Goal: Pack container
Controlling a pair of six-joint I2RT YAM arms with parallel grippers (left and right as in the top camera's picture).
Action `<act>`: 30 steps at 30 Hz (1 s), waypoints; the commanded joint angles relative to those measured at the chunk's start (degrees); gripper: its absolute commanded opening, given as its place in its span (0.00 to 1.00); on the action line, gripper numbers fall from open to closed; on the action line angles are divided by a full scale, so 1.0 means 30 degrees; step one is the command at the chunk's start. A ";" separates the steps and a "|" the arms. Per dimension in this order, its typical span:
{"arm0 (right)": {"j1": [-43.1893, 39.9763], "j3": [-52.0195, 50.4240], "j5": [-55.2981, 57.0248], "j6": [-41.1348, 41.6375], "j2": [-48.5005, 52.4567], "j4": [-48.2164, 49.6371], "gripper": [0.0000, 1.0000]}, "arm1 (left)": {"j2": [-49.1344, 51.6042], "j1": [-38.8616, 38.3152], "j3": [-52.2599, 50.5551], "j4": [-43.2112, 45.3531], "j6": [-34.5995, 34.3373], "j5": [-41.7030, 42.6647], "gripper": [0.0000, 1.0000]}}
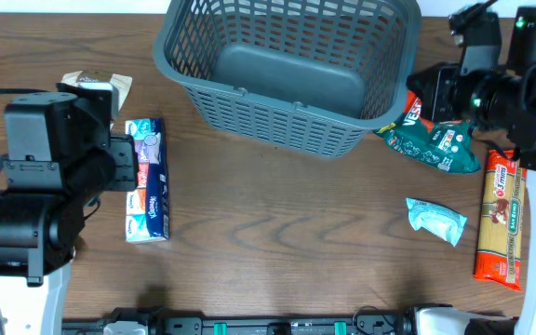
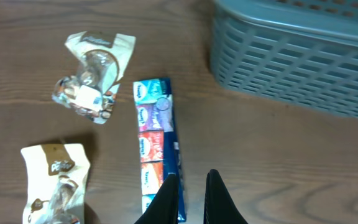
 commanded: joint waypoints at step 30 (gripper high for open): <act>0.4036 -0.3060 0.1501 -0.0714 0.2047 -0.2062 0.01 | 0.8189 -0.2841 0.9377 -0.2273 -0.0007 -0.0022 0.05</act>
